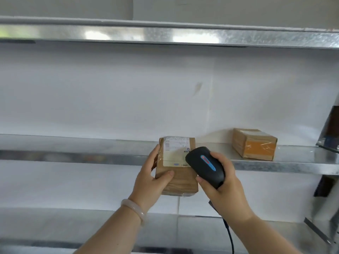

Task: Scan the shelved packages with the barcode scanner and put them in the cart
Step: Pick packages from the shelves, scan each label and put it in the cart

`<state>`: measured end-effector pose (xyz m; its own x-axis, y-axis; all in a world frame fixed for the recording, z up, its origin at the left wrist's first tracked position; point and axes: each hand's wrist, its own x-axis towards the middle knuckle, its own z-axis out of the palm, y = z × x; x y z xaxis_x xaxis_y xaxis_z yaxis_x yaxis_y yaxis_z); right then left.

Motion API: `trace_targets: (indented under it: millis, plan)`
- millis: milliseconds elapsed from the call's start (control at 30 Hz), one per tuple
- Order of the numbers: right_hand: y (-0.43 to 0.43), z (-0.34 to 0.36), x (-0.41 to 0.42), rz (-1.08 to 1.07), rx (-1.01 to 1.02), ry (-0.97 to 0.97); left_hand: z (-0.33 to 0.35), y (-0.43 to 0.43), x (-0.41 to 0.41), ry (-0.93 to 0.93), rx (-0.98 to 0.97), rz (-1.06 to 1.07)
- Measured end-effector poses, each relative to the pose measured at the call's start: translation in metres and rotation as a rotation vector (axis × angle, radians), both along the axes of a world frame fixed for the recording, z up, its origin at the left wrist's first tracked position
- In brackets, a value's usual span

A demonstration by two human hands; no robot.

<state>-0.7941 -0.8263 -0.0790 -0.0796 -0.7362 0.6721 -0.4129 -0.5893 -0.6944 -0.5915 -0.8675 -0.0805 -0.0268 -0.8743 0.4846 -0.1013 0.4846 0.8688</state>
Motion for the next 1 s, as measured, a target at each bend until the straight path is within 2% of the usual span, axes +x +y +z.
trace_targets:
  millis: [167, 367, 733, 867, 1000]
  plan:
    - [0.007, -0.018, 0.076, 0.163, 0.037, 0.230, -0.033, 0.031, 0.103, -0.111, 0.127, 0.098]
    - [0.017, -0.030, 0.174, 0.406, 0.111, 0.503, -0.068, 0.070, 0.215, -0.140, 0.254, 0.210]
    - [0.027, -0.020, 0.311, 0.605, 0.099, 0.680, -0.101, 0.127, 0.362, -0.208, 0.308, 0.348]
    - [0.024, -0.023, 0.346, 0.638, 0.110, 0.740, -0.113, 0.140, 0.394, -0.148, 0.353, 0.408]
    - [0.013, -0.035, 0.377, 0.653, 0.145, 0.705, -0.114, 0.150, 0.416, -0.139, 0.365, 0.459]
